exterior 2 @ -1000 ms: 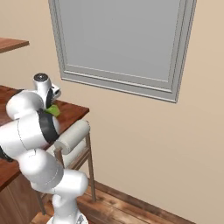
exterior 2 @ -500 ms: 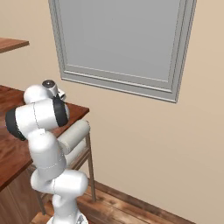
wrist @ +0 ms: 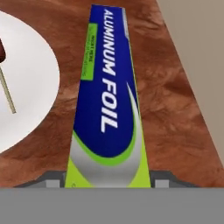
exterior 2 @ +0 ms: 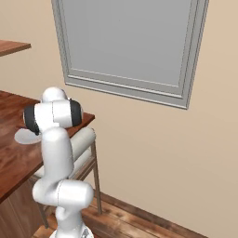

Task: Retrieve the tupperware and aluminum foil from the cabinet and place them on the dining counter near the plate with hot dog and lemon wedge to prepare for storing leftovers.

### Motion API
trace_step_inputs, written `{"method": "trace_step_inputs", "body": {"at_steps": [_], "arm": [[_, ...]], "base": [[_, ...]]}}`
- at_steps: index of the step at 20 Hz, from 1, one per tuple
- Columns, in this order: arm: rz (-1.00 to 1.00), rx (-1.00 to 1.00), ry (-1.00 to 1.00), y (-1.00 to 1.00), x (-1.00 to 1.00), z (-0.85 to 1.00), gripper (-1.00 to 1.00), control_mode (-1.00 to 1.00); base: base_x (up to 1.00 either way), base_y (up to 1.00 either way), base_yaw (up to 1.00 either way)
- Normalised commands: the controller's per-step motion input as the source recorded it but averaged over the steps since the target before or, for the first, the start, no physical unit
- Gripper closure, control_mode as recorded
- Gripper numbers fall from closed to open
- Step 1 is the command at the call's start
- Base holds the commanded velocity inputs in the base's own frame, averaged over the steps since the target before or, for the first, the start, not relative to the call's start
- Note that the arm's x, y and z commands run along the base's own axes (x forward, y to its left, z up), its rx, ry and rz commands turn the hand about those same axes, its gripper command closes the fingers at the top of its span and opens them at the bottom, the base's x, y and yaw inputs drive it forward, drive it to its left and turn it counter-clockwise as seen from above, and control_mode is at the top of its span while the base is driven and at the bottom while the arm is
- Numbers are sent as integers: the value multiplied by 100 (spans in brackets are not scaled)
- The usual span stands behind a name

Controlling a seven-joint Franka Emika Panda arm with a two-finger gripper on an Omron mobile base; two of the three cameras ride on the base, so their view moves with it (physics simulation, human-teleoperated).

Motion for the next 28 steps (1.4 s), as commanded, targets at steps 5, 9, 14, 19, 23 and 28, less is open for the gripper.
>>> {"method": "trace_step_inputs", "body": {"at_steps": [5, 9, 14, 19, 23, 28], "arm": [[-1, -5, 0, 37, 41, -13, -100, -100], [-5, -3, -1, 23, 25, 9, -100, -100], [-15, -1, 0, -10, -15, 83, -100, -100], [-15, 0, -5, -31, -86, 100, -100, -100], [-11, 0, -11, -49, -100, 79, -100, -100], [-13, 0, -13, -83, -100, 61, -100, -100]], "base": [[0, 0, 0], [0, 0, 0], [0, 0, 0], [0, 0, 0], [0, 0, 0], [0, 0, 0]]}}
